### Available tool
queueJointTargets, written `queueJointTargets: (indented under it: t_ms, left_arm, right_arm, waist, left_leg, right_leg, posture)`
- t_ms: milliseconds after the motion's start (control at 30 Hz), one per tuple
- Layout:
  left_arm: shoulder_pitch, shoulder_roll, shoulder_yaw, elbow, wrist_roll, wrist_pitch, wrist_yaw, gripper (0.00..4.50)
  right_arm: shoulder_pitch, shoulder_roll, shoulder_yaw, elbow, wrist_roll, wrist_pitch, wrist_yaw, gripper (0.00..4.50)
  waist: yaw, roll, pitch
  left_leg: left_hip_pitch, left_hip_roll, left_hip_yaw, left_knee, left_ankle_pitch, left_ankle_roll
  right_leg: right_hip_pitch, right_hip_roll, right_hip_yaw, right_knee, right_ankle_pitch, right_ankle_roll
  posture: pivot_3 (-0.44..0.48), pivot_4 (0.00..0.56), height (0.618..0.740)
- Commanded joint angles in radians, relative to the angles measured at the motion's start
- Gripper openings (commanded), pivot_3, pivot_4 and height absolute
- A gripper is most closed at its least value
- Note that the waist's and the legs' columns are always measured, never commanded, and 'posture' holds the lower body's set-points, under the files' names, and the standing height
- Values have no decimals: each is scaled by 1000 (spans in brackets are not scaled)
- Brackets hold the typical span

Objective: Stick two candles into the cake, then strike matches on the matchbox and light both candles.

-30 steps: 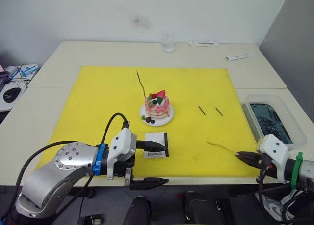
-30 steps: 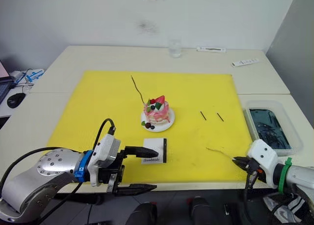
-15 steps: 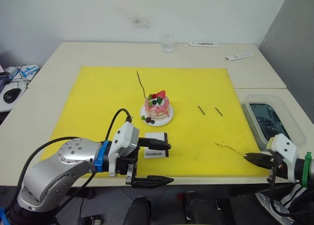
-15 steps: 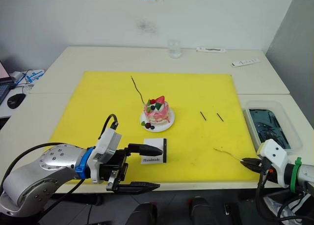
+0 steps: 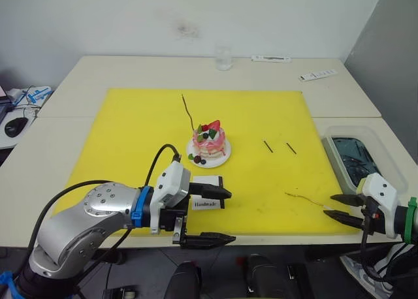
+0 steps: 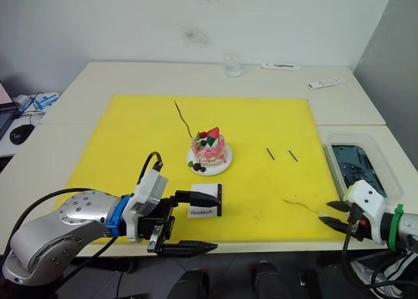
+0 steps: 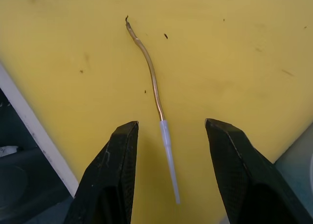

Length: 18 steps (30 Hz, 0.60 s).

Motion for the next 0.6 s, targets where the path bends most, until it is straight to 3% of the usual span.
queueJointTargets:
  t_ms: [33,333,600]
  left_arm:
    - [-3,10,-3,-13,14,-13,-5,4500]
    - [5,-23,-75,-21,94,-51,9,4500]
    - [40,-47,-111,-36,150,-89,24,4500]
  right_arm:
    - [-47,-109,-55,-97,37,96,36,2335]
    - [-265,-375,220,-146,17,375,12,2335]
    - [-496,-349,540,-62,-135,313,48,2335]
  waist:
    - [-1,0,0]
    - [0,-1,1]
    - [-1,0,1]
  left_leg:
    - [0,0,0,0,0,0]
    - [0,0,0,0,0,0]
    - [-1,0,1,-1,0,0]
  right_leg:
    - [0,0,0,0,0,0]
    - [0,-1,0,-2,0,0]
    - [-2,-1,0,-1,0,0]
  posture:
    - [0,150,740]
    - [0,150,740]
    - [0,150,740]
